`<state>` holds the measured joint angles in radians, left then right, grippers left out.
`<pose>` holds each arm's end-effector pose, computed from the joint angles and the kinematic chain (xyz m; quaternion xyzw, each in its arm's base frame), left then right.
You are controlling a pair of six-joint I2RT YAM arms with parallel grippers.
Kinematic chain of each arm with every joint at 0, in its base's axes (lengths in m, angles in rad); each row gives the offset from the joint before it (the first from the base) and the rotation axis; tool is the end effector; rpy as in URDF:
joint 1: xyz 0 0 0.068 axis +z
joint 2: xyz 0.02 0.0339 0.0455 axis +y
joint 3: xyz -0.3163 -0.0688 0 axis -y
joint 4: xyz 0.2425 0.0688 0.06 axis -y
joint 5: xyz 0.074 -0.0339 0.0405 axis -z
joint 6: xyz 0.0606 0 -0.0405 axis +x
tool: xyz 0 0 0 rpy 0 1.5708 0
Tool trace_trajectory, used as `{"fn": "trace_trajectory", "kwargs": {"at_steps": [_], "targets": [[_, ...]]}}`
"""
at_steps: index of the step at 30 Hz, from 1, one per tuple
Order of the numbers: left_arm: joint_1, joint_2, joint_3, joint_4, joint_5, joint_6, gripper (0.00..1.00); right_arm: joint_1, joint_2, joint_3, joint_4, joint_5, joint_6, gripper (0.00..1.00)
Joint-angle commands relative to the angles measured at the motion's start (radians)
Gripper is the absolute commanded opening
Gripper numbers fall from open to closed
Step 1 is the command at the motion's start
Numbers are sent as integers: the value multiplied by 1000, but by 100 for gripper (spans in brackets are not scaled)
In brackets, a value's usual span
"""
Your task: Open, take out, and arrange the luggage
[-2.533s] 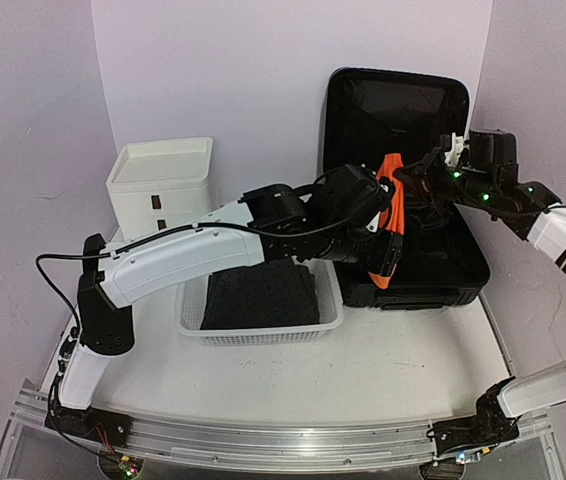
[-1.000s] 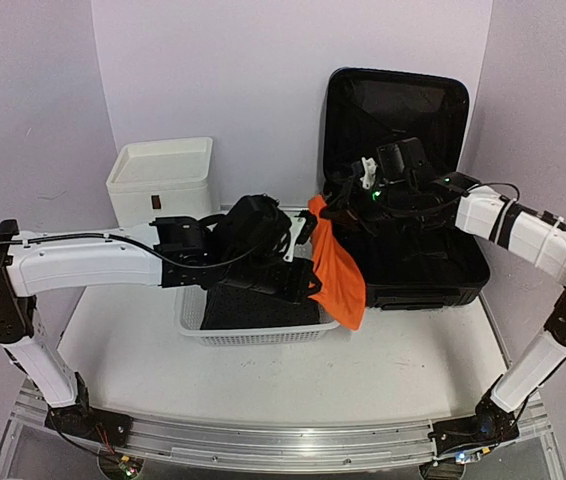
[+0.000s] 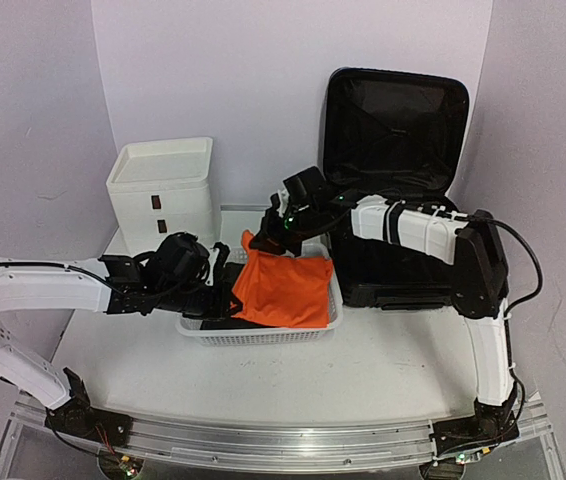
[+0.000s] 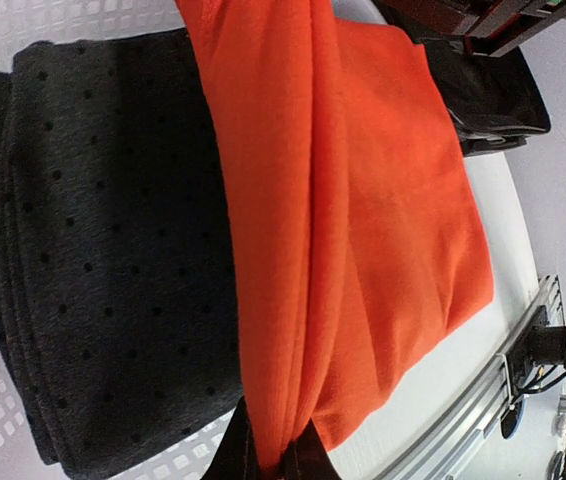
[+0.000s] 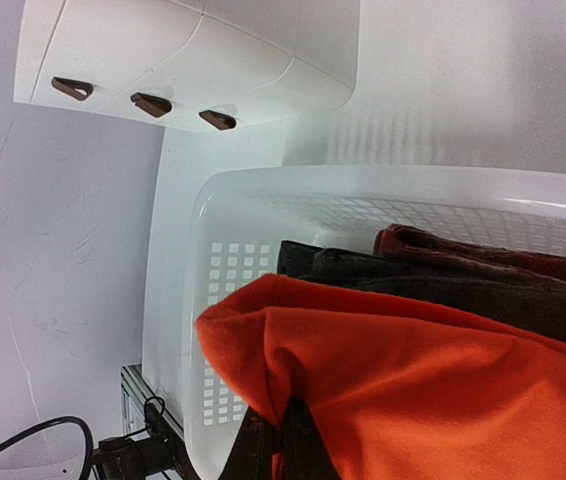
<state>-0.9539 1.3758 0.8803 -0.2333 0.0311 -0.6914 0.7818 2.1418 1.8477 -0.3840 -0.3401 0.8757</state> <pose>0.1726 -0.2466 0.2717 0.1257 0.9039 -0.3092 0.2676 0.3708 0.3966 0.2845 -0.0312 0.8915 0.4168 0.1750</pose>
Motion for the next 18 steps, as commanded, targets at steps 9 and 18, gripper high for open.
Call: {"fn": "trace_trajectory", "kwargs": {"at_steps": [9, 18], "targets": [[39, -78, -121, 17, -12, -33, 0, 28, 150, 205, 79, -15, -33, 0], [62, -83, -170, 26, -21, -48, 0, 46, 231, 297, 66, -44, -61, 0]]}}
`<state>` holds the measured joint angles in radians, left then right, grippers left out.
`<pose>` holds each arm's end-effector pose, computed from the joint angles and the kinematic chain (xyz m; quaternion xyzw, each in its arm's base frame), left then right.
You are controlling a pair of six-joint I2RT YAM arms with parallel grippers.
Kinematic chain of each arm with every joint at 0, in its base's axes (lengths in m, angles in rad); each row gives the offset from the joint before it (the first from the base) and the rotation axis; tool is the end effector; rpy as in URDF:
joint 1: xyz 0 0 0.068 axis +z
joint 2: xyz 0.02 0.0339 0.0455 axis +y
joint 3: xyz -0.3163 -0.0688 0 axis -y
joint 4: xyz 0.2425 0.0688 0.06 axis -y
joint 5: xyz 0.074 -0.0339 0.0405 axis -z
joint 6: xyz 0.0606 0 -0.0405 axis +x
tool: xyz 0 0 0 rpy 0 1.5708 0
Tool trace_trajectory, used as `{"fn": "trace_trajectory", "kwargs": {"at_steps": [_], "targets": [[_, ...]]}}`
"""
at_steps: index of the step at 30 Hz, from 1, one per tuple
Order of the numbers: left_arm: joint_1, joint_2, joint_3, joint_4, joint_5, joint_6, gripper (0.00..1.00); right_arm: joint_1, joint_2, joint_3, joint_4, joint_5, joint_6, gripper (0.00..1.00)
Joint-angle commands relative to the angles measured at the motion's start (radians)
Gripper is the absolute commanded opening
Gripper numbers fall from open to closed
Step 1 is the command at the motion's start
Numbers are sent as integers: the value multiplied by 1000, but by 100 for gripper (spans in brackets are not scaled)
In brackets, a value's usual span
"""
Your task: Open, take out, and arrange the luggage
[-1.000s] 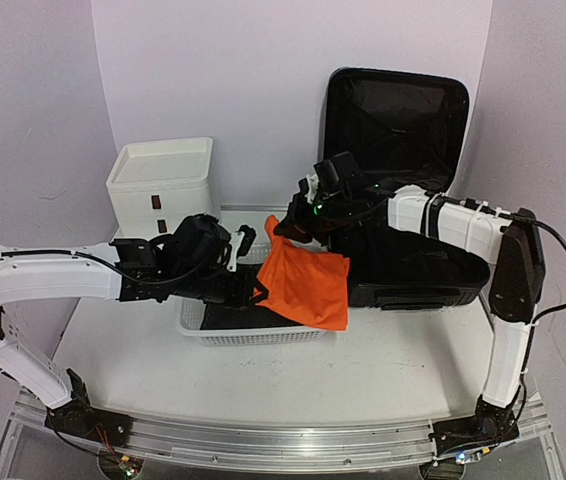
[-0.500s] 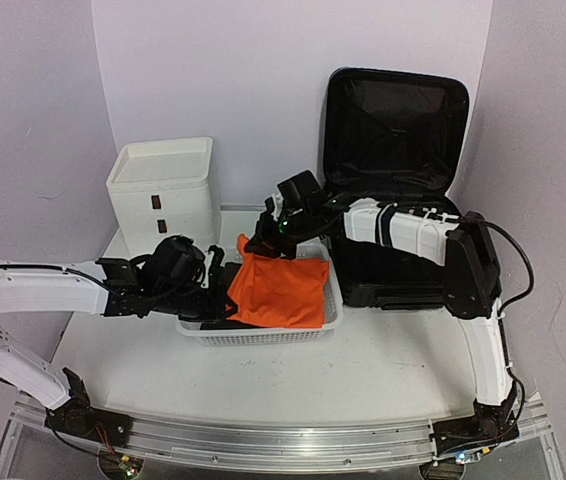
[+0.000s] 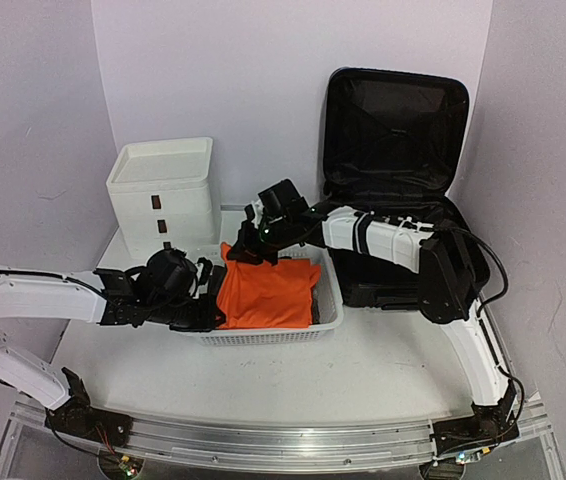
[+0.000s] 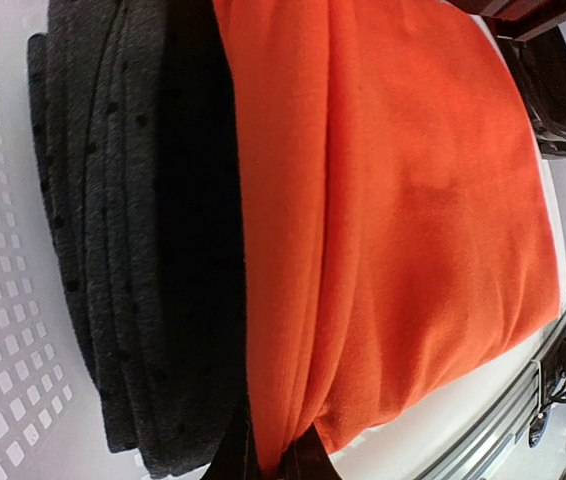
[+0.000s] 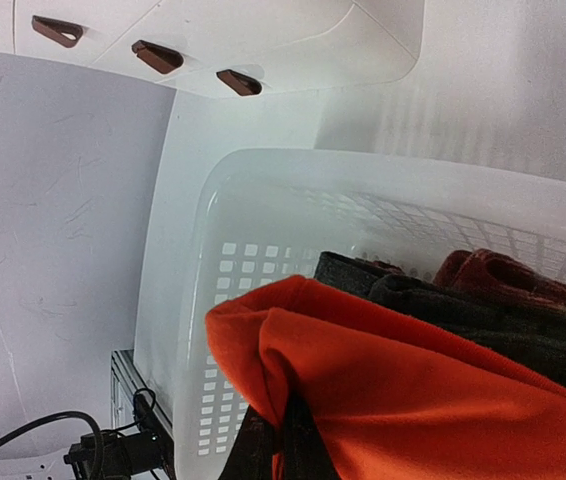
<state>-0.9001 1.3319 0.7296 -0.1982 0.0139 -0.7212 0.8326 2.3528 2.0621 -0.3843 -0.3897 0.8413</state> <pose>0.1688 -0.2142 0.2363 0.0854 0.9228 -0.2767 0.2542 0.3827 0.4548 0.2446 -0.0800 0.8847 0.4324 0.1550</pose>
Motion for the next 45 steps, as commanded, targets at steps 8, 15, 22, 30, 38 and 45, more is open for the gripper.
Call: {"fn": "trace_trajectory", "kwargs": {"at_steps": [8, 15, 22, 30, 38, 45], "targets": [[13, -64, -45, -15, -28, -11, 1, 9, 55, 123, 51, -9, -30, 0], [13, -159, -88, -20, -17, 30, 34, 10, 69, 160, 29, -48, -5, 20], [13, -340, -76, -142, -18, 110, 64, -18, -188, 16, -115, -8, -193, 81], [15, -338, 140, -243, 25, 262, 76, -82, -476, -284, -200, -71, -367, 98], [110, 30, 363, -54, 312, 274, 62, -119, -414, -341, -115, -216, -294, 98], [202, 218, 342, 29, 384, 191, 50, -191, -317, -468, 59, -345, -163, 75]]}}
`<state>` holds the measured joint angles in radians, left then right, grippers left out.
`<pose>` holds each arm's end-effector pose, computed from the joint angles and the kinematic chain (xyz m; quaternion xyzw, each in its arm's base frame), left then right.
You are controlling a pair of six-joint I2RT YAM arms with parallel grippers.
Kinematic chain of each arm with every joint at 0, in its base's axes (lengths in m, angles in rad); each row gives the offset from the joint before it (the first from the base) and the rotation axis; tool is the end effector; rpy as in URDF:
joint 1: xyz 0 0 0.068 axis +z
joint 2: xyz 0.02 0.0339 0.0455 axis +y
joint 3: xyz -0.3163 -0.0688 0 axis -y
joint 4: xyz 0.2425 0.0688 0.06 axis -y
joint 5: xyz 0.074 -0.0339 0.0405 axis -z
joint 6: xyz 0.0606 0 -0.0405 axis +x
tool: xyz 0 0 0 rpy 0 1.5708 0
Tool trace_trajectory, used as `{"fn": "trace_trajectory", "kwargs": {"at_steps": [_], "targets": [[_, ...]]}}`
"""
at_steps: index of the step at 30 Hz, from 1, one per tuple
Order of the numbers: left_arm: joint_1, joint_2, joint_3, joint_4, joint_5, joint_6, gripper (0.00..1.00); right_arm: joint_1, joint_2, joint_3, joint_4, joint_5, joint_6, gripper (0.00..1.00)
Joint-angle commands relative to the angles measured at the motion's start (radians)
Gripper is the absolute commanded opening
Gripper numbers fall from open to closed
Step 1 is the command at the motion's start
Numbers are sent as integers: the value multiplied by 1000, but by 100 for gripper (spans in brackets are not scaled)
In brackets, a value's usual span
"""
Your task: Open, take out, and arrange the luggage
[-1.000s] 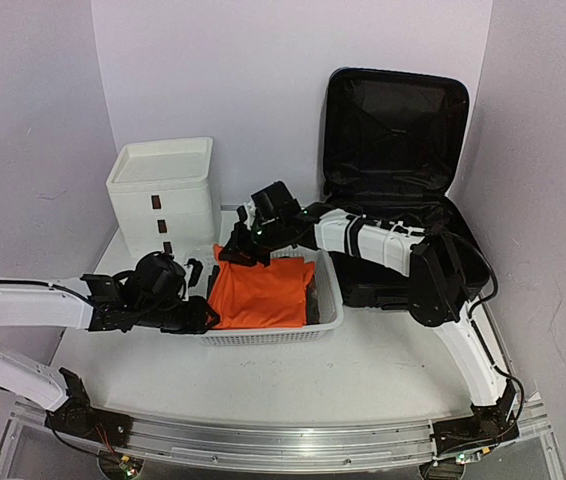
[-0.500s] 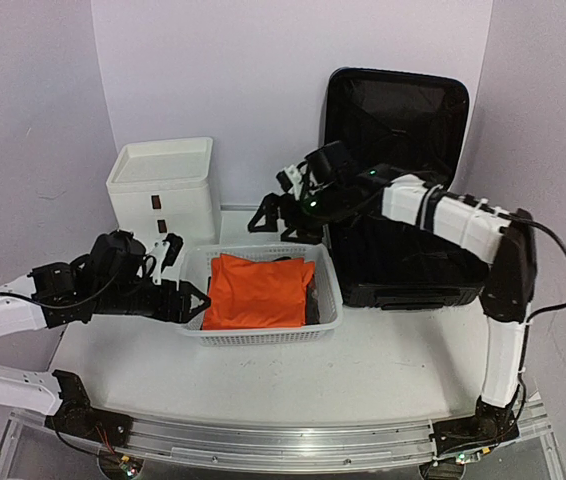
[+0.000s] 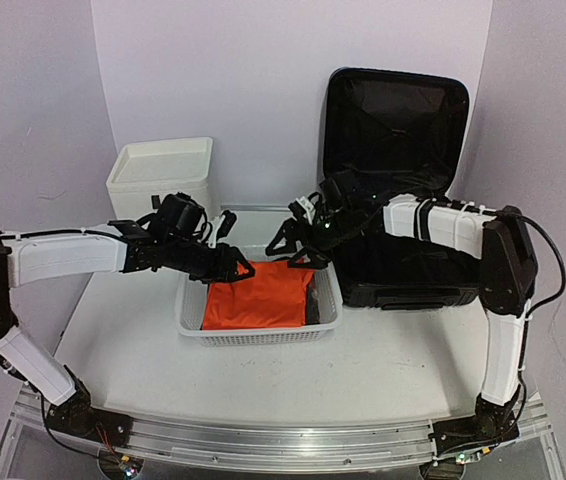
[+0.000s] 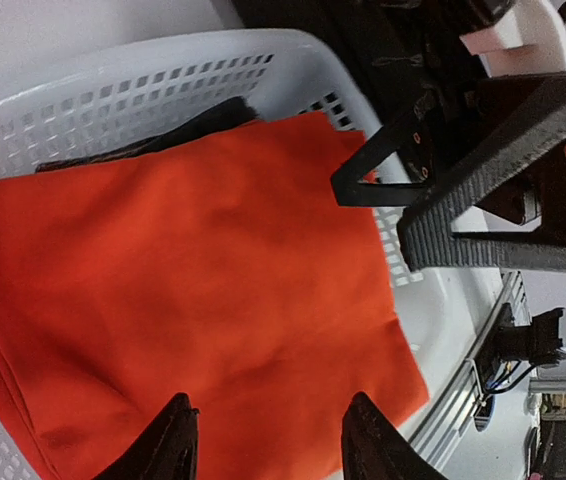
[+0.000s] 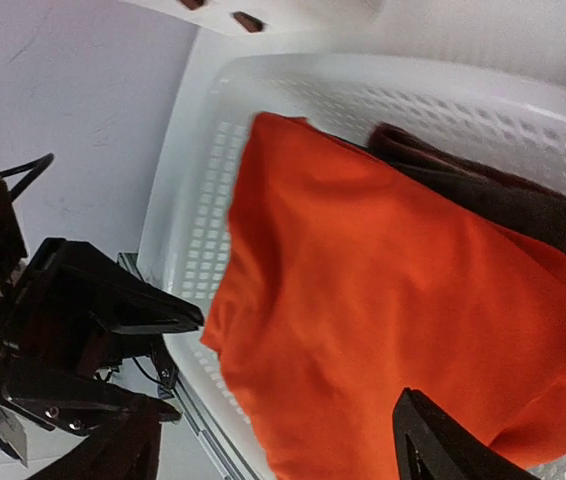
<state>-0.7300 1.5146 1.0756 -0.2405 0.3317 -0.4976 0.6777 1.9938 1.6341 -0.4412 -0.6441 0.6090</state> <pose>0.2472 -0.2477 0.2980 0.1739 0.8757 -0.3666 0.2617 0.3536 0.3313 0.2848 -0.1490 0.8746 0.4484 0.1090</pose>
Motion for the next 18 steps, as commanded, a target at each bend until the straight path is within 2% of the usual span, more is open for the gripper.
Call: {"fn": "trace_trajectory", "kwargs": {"at_steps": [1, 3, 8, 11, 15, 18], "targets": [[44, 45, -27, 75, 60, -39, 50, -42, 51, -60, 124, -94, 71, 72], [67, 58, -78, 81, 53, -49, 50, -56, 49, -116, 147, -81, 70, 68], [84, 4, -184, 69, 16, -24, 51, -79, -22, -234, 146, -27, 48, 68], [84, -79, -186, -19, -15, -2, 53, -79, -98, -245, 48, -13, -2, 70], [86, -208, -109, -203, -68, 66, 66, -79, -217, -258, -69, 7, -80, 75], [95, -260, -29, -384, -146, 118, 77, -79, -308, -269, -199, 97, -169, 82]]}}
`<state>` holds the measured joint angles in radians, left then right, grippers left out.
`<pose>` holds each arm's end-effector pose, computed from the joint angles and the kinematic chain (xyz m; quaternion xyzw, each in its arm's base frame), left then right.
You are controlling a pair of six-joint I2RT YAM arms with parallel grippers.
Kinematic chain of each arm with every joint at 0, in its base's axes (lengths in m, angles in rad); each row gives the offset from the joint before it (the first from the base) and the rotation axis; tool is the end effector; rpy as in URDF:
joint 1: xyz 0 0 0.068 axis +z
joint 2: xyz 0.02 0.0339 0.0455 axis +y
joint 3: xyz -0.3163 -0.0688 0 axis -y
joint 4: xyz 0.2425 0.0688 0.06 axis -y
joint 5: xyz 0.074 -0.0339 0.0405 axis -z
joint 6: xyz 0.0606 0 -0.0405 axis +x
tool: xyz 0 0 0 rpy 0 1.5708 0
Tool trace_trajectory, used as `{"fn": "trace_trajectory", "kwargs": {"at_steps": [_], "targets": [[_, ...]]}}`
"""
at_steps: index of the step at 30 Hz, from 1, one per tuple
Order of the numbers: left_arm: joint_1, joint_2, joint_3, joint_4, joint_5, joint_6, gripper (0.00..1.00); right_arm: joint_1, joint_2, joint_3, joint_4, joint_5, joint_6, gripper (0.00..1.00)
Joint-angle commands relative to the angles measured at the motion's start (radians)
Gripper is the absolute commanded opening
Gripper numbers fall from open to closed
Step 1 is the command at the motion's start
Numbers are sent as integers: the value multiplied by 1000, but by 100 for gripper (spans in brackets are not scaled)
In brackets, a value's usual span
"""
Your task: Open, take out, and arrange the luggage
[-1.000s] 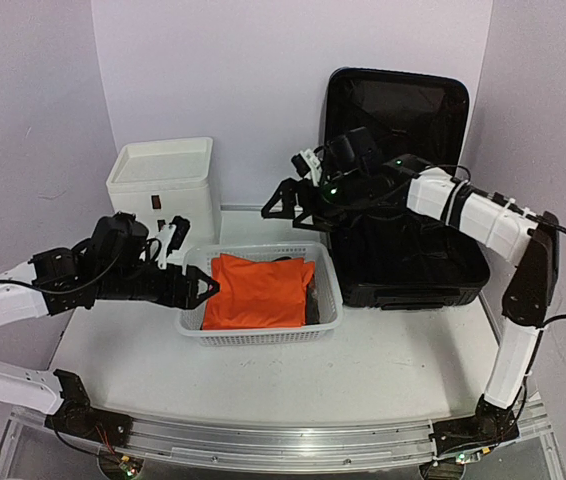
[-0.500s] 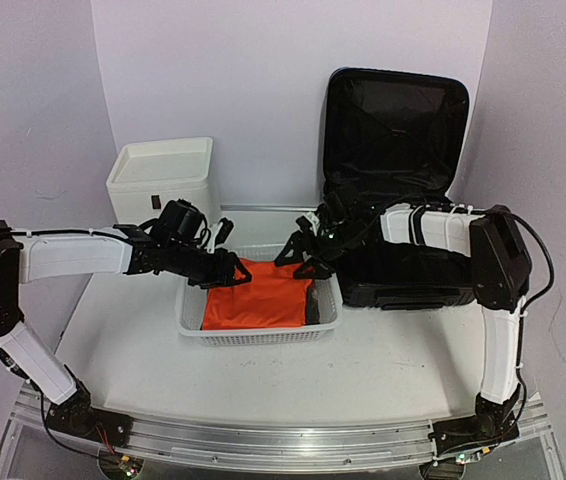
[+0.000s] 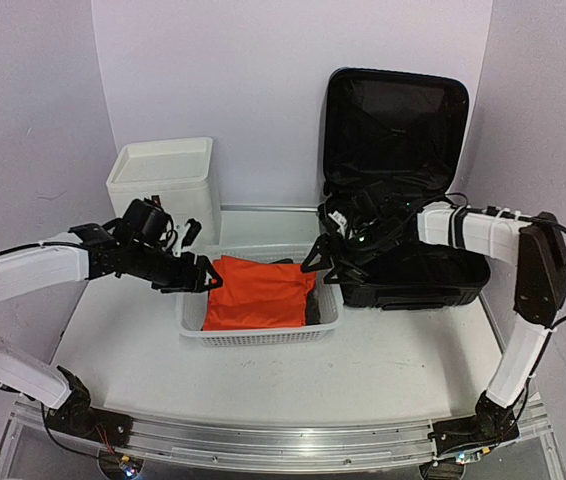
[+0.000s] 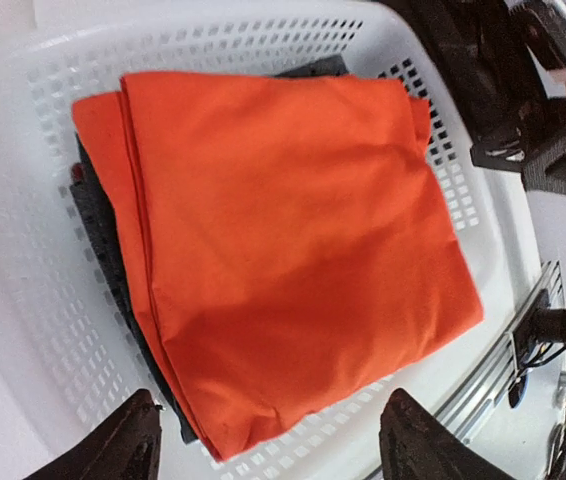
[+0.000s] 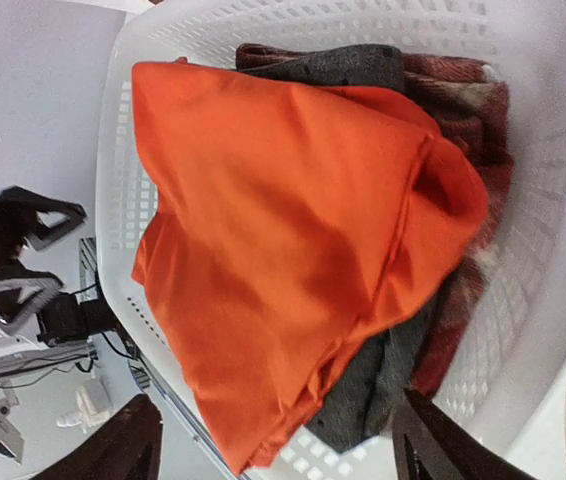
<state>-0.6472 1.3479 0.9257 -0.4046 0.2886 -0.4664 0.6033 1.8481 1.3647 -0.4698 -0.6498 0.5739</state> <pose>0.2172 -0.1858 0.2801 0.1353 0.9134 -0.3038 0.2346 0.3250 0.2685 0.2585 -0.1103 0.9013 0.4128 0.0707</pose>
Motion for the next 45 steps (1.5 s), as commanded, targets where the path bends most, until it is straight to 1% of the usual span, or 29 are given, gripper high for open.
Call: {"fn": "trace_trajectory", "kwargs": {"at_steps": [1, 2, 3, 5, 7, 9, 10, 13, 17, 19, 21, 22, 23, 26, 28, 30, 31, 33, 35, 37, 38, 39, 41, 45], "targets": [[24, -102, 134, -267, -125, 99, 79, -5, -190, -11, -205, 136, -157, 88], [49, -102, 139, -313, -139, 109, 81, -5, -217, -21, -237, 172, -179, 96], [74, -95, 141, -337, -147, 119, 83, -4, -243, -33, -259, 201, -199, 98], [128, -36, 157, -387, -142, 138, 83, -4, -293, -64, -288, 261, -233, 98], [167, 32, 172, -399, -114, 161, 83, -5, -342, -94, -299, 313, -256, 98], [193, 101, 193, -406, -97, 184, 79, -4, -372, -108, -309, 345, -277, 98], [200, 132, 206, -407, -97, 197, 75, -5, -384, -113, -316, 357, -283, 98], [222, 219, 246, -424, -113, 234, 56, -5, -417, -133, -318, 374, -296, 98], [244, 274, 298, -497, -118, 269, 40, -4, -441, -154, -318, 385, -311, 98], [258, 286, 323, -577, -184, 280, 28, -5, -449, -160, -317, 395, -319, 98], [266, 294, 340, -681, -317, 282, 7, -5, -454, -161, -317, 397, -331, 98], [269, 301, 345, -738, -375, 281, 5, -5, -458, -161, -319, 400, -340, 98], [278, 310, 345, -802, -438, 281, 4, -5, -464, -165, -318, 404, -349, 98], [304, 284, 317, -859, -561, 292, 2, -5, -482, -176, -318, 409, -383, 98], [337, 244, 312, -861, -598, 296, 1, -5, -489, -183, -317, 410, -402, 98], [399, 220, 321, -863, -611, 313, 0, -5, -494, -187, -319, 412, -419, 98], [432, 209, 327, -865, -611, 333, 0, -5, -498, -190, -320, 413, -425, 98], [487, 179, 338, -863, -662, 388, 0, -5, -510, -201, -320, 407, -441, 98], [507, 148, 371, -880, -698, 459, 0, -5, -520, -210, -321, 391, -456, 98], [515, 104, 367, -889, -769, 535, 0, -4, -528, -218, -320, 387, -469, 98], [523, 80, 343, -877, -823, 561, 0, -5, -532, -221, -320, 387, -477, 98], [545, 38, 314, -848, -829, 591, 0, -5, -538, -225, -321, 387, -485, 98], [570, -5, 268, -800, -779, 641, 0, -5, -545, -232, -321, 390, -503, 98], [580, 41, 222, -753, -872, 662, 0, -6, -549, -232, -314, 372, -530, 98]]}}
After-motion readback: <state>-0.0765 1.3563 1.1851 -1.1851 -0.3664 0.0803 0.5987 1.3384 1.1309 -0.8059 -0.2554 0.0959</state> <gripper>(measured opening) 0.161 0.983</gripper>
